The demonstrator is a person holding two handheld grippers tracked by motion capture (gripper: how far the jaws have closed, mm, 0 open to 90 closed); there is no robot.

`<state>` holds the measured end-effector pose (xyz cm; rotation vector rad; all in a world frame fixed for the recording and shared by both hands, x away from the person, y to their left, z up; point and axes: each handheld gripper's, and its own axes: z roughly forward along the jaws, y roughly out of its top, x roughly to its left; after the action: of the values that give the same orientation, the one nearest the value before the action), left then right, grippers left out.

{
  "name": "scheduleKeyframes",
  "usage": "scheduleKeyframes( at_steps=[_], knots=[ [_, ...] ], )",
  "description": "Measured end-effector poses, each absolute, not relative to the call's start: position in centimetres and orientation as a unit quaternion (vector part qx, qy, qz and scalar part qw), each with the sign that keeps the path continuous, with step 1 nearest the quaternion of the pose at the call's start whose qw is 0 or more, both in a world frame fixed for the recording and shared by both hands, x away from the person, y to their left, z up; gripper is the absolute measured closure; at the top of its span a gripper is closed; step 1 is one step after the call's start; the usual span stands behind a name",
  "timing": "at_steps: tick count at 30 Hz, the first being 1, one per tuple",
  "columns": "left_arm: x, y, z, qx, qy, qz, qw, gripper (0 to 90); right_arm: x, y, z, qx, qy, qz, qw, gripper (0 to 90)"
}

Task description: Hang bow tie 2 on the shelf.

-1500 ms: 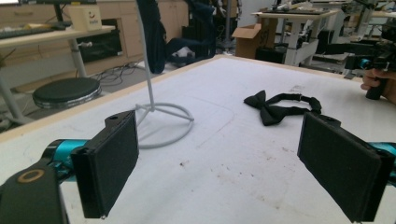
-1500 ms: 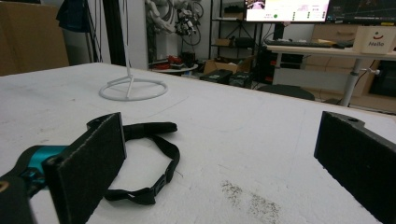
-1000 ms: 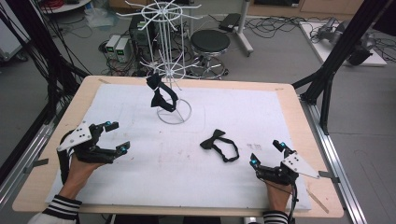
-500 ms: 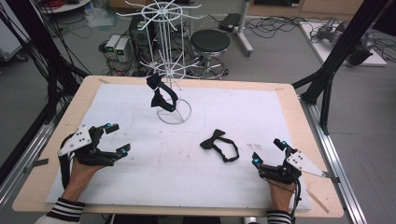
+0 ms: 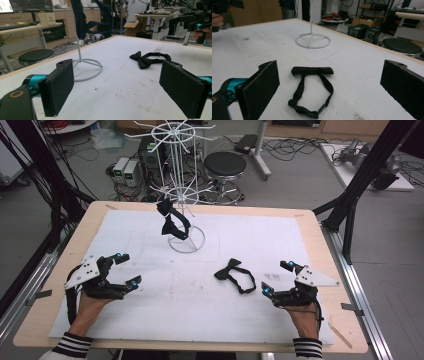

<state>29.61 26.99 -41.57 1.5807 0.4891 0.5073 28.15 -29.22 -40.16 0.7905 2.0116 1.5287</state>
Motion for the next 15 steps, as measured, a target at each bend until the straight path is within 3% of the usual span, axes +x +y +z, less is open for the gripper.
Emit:
scheduleKeyframes(
  at_steps=[15],
  knots=[
    [29.7, 27.0, -42.8, 0.687, 0.214, 0.225, 0.657, 13.0, 31.4, -27.1, -36.7, 0.229, 0.806, 0.508, 0.198, 1.4]
  ],
)
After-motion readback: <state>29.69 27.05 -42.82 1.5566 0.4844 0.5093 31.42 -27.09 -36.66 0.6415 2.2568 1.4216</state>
